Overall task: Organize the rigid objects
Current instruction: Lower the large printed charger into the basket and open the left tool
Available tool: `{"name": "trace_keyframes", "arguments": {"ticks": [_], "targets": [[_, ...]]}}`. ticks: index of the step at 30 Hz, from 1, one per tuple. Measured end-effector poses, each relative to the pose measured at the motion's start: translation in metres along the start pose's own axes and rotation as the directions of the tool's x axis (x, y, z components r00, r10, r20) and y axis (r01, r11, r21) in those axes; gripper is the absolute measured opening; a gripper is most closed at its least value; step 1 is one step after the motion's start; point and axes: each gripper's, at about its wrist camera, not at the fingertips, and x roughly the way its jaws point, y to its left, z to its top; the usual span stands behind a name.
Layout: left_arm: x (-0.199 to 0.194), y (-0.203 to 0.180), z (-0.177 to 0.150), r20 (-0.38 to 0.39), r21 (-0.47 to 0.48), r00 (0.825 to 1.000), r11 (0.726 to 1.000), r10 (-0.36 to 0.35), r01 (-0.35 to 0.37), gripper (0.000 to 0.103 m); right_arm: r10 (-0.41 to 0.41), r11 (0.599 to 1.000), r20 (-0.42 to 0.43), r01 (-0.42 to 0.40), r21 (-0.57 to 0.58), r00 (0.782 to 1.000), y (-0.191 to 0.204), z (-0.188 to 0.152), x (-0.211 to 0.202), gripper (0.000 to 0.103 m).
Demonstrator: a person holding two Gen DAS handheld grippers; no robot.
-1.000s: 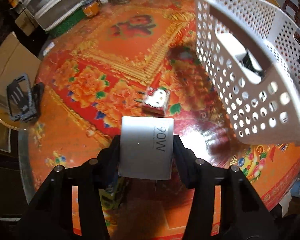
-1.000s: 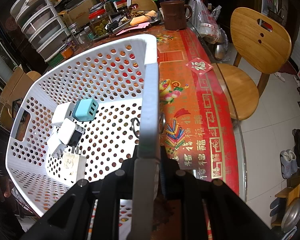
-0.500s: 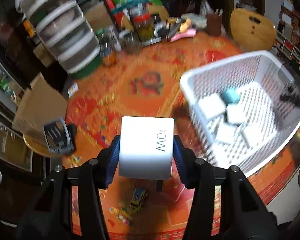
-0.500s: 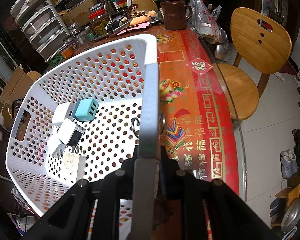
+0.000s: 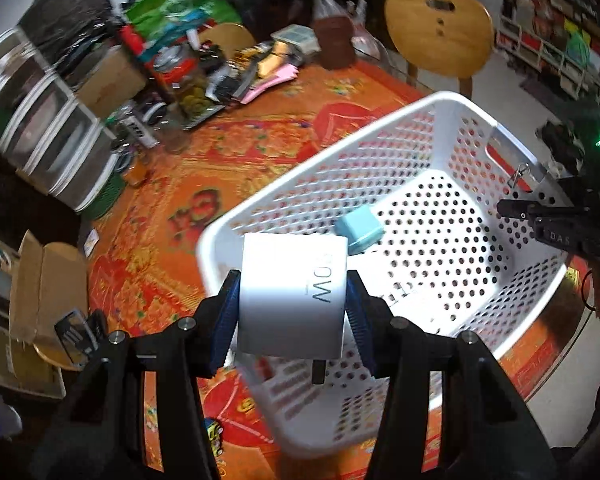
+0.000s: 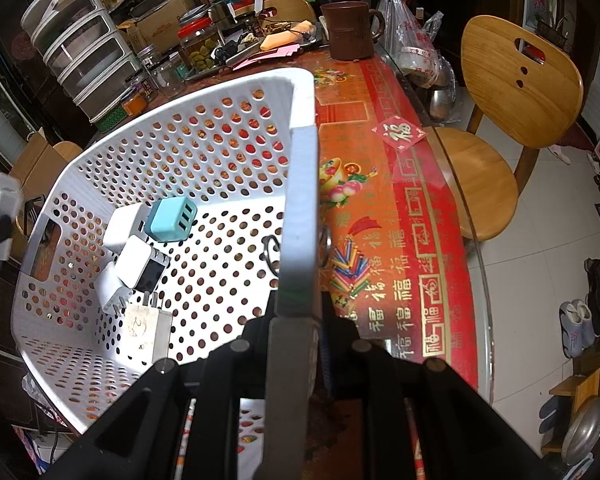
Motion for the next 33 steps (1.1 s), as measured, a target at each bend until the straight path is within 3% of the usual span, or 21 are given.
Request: {"name": "trace_keyframes", "arguments": {"ticks": [6,9,16,33], "targets": [[0.046,-0.044,0.028,-0.079,0.018,0.992,0.995,-0.093,0.095,0.048,0.002,1.000,0.002,-0.002,0.000,1.000,0.000,0.000,-0.001,0.016],[0.074,-0.063,0.035,-0.147,0.012,0.979,0.990,-0.138,0.142,0.048,-0.002,1.000,-0.004,0.002,-0.001,1.000,0.000,0.001,-0.001,0.016],[0.122,-0.101,0.036,-0.263,0.046,0.953,0.985,-0.150,0.168,0.048,-0.001,1.000,-0.002,0.001,0.001,1.000,-0.001,0.000,-0.001,0.016],[0.136,-0.114,0.041,-0.297,0.110,0.948,0.983,-0.111,0.150,0.048,-0.002,1.000,-0.003,0.002,-0.007,1.000,0.000,0.000,-0.001,0.016]]}}
